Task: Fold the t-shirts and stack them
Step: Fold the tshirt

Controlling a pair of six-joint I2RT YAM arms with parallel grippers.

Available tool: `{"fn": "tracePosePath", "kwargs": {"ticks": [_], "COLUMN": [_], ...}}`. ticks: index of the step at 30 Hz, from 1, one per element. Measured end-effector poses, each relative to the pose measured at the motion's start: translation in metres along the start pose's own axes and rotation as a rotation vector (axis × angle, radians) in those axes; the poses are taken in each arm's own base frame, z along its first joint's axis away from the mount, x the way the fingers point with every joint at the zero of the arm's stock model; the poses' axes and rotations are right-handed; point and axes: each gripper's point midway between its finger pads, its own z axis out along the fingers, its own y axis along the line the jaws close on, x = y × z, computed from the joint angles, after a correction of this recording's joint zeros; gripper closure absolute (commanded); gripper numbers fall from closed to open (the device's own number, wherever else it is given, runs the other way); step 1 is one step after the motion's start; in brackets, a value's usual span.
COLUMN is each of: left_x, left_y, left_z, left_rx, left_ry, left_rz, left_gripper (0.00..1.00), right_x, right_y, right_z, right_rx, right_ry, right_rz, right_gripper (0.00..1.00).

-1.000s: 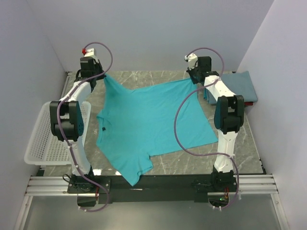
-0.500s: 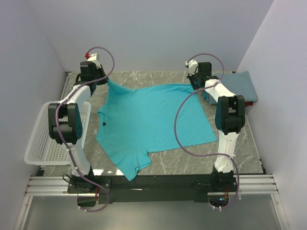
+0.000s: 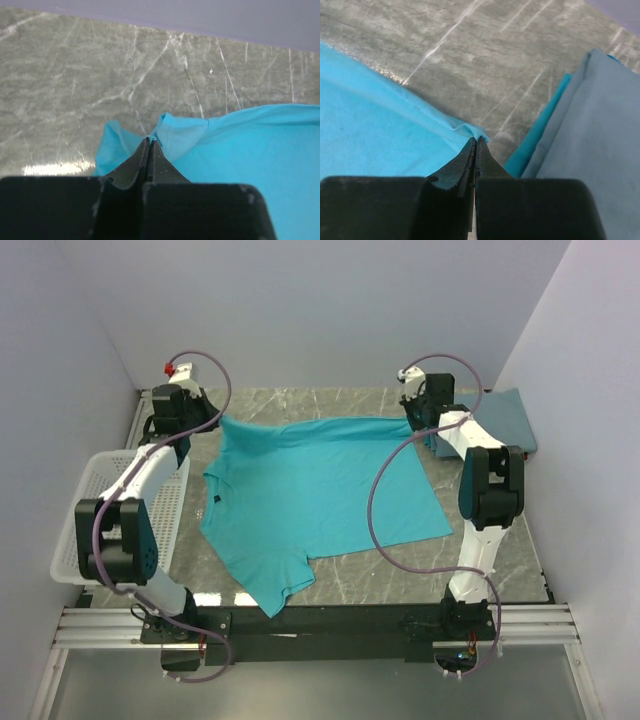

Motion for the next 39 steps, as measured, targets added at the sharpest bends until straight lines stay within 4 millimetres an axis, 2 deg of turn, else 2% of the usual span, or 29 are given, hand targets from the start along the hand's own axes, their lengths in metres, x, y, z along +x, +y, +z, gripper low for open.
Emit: {"fn": "tracePosePath", "kwargs": {"ticks": [9, 17, 20, 26, 39], "left_x": [0.016, 0.006, 0.009, 0.029, 0.043], "left_y": [-0.008, -0.026, -0.029, -0.023, -0.017], "left_z": [-0.036, -0.075, -0.084, -0.084, -0.082], "left_rx": [0.013, 0.061, 0.071, 0.058, 0.032], "left_ry": [0.006, -0.049, -0.056, -0.009, 0.039], "left_rz": [-0.033, -0.029, -0.027, -0.039, -0.048], "left_gripper": [1.0, 1.0, 1.0, 1.0, 1.0], "right_x": [0.005, 0.007, 0.008, 0.009, 0.013], "right_y": [-0.004, -0.005, -0.006, -0.006, 0.0], "right_z": [-0.004, -0.004, -0.005, -0.005, -0.01], "right_rx": [0.011, 0.013, 0.014, 0.013, -0.005], "right_ry": [-0.005, 0.0, 0.0, 0.002, 0.006], "right_rz": [0.006, 0.009, 0.01, 0.011, -0.004], "right_gripper": [1.0, 1.0, 1.0, 1.0, 1.0]}}
